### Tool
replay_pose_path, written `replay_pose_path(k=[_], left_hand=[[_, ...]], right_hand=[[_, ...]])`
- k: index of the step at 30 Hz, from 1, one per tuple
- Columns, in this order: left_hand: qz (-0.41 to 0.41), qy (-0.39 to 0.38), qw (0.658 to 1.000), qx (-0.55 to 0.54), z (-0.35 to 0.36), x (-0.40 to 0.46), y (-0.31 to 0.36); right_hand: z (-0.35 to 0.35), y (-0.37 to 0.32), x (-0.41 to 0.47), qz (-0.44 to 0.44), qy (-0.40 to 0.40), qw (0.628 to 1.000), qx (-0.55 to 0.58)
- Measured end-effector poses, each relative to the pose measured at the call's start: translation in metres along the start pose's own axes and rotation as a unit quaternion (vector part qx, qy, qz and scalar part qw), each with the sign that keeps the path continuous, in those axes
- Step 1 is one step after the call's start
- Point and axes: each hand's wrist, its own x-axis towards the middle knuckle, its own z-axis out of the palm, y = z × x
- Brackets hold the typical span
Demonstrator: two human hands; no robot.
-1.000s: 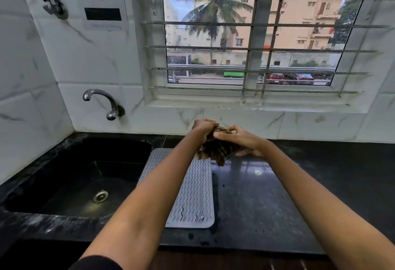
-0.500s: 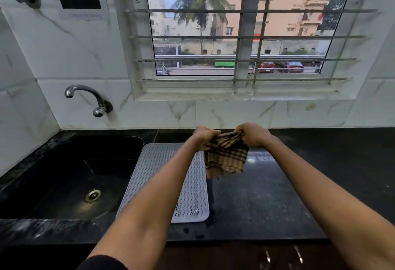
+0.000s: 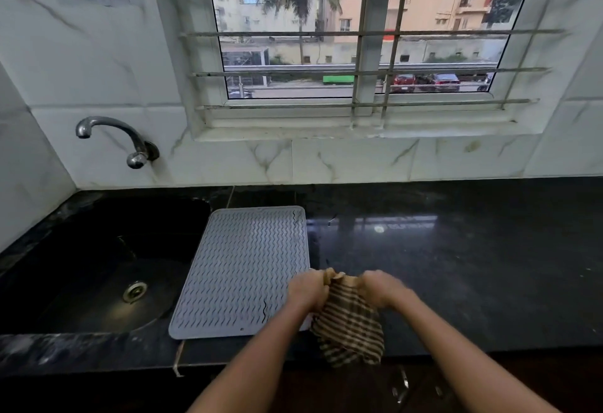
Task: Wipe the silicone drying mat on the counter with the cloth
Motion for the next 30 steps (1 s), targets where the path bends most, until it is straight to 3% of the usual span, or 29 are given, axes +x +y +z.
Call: replay_pose_path(k=[2, 4, 7, 15, 25, 28, 30], left_hand=[[0.071, 0.028, 0.997, -0.003, 0.011, 0.001, 0.007], [0.110, -0.002, 0.993, 0.042, 0.026, -0.002, 0.009], [0.105, -0.027, 0.987, 0.118, 0.053, -0.017, 0.001], [0.137, 0.057, 0.983, 0.111, 0.084, -0.064, -0.011], [0.151, 0.053, 0.976, 0.145, 0.093, -0.087, -0.013], [0.166, 0.035, 0.978, 0.125, 0.086, -0.086, -0.015], [0.163, 0.012, 0.983, 0.081, 0.066, -0.078, -0.013]], right_hand=[[0.026, -0.010, 0.004, -0.020, 0.082, 0.996, 0.033], [0.055, -0.022, 0.005, -0.007, 0.094, 0.993, 0.073], [0.098, -0.029, 0.002, 0.013, 0.142, 0.987, 0.074], [0.135, -0.029, -0.039, -0.028, 0.255, 0.965, 0.052], [0.145, -0.033, -0.067, -0.017, 0.243, 0.969, 0.048], [0.135, -0.032, -0.069, -0.023, 0.249, 0.967, 0.047], [0.111, -0.030, -0.059, -0.036, 0.212, 0.977, 0.012]])
